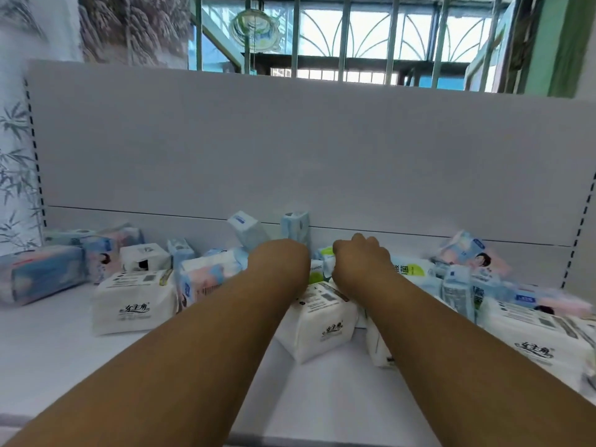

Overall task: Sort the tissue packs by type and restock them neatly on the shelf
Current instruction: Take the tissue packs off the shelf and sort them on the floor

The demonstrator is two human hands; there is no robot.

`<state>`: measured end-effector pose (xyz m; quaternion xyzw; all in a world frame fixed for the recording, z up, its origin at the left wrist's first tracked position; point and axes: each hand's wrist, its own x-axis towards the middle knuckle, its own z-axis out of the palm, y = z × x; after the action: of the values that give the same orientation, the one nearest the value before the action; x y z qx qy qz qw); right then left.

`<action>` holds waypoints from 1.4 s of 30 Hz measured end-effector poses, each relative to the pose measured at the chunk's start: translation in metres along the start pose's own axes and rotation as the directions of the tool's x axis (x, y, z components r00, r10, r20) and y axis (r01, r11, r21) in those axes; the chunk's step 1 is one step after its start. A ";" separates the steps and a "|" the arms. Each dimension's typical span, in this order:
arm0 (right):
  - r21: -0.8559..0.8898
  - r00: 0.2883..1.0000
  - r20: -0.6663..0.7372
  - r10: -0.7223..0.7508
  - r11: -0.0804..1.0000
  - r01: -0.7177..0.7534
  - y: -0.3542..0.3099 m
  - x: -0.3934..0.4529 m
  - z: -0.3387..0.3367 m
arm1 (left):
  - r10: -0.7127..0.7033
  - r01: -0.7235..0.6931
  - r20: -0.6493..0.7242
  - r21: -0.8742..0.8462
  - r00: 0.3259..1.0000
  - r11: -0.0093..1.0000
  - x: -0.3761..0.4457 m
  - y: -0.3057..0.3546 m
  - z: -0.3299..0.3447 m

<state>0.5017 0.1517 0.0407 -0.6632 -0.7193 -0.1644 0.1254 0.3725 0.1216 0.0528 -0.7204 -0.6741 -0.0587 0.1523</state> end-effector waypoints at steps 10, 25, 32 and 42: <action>0.145 0.962 -0.267 0.059 0.989 -0.021 0.002 0.006 -0.016 | -0.137 0.078 -0.343 -0.179 0.929 0.981 -0.015 -0.012 0.002; 0.979 0.852 -0.178 0.493 0.002 0.203 -0.109 -0.132 -0.068 | -0.640 -0.084 -0.172 -0.983 0.749 0.165 -0.132 -0.097 -0.013; 0.973 0.970 0.053 0.237 -0.231 0.003 -0.173 -0.186 -0.075 | -0.553 -0.123 0.058 -0.950 0.831 -0.285 -0.224 -0.164 -0.001; 0.906 0.730 0.230 -0.644 -0.133 -0.402 -0.295 -0.291 -0.047 | -0.780 0.015 0.226 -0.963 0.584 -0.268 -0.456 -0.241 0.032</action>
<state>0.2327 -0.1526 -0.0533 -0.2557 -0.6392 0.6634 0.2932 0.0923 -0.2932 -0.0758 -0.2338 -0.5465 -0.7589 -0.2658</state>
